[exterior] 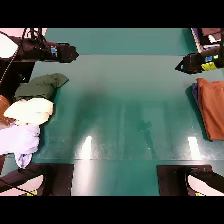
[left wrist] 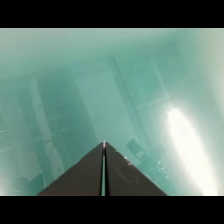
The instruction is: Fold the shirts.
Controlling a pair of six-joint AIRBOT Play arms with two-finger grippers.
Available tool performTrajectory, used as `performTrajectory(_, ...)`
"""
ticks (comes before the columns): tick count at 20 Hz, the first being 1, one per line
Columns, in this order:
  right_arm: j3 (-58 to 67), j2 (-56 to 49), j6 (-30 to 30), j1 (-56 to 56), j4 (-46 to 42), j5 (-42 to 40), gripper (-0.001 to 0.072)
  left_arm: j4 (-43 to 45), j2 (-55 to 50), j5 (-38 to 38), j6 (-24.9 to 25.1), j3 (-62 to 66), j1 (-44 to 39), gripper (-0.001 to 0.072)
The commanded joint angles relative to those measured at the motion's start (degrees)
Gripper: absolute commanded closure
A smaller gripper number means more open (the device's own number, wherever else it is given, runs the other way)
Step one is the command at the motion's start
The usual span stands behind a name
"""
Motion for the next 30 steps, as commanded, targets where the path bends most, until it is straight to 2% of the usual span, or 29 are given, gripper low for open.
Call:
performTrajectory(1,0.1,0.0,0.0,0.1,0.1,0.0,0.0687,0.0,0.0,0.0,0.0,0.0,0.0,0.0679)
performTrajectory(13,0.1,0.0,0.0,0.1,0.0,0.0,0.0687,0.0,0.0,0.0,0.0,0.0,0.0,0.0679)
performTrajectory(16,0.1,0.0,0.0,0.1,0.0,0.0,0.0686,0.9,0.0,3.0,0.5,0.0,0.0,0.0678)
performTrajectory(17,0.1,0.0,0.0,0.1,0.0,0.0,0.0687,3.8,0.0,4.3,0.5,0.0,0.0,0.0639)
performTrajectory(18,0.0,0.0,0.0,0.1,0.0,0.0,0.0687,7.8,0.0,4.5,0.4,0.0,0.0,0.0343)
performTrajectory(19,0.0,0.0,0.0,0.0,0.0,0.0,0.0687,12.9,-0.2,3.8,-1.0,0.0,0.2,0.0177)
performTrajectory(21,0.0,0.0,0.0,0.1,0.0,0.0,0.0687,26.5,-1.2,0.2,-5.7,-0.1,1.2,0.0181)
performTrajectory(23,0.0,0.0,0.0,0.0,0.0,0.0,0.0687,34.0,-3.2,-4.0,-10.3,-1.4,4.4,0.018)
performTrajectory(30,0.0,0.0,0.0,0.1,0.0,0.0,0.0687,34.4,-12.1,-5.3,-10.8,-9.7,18.7,0.018)
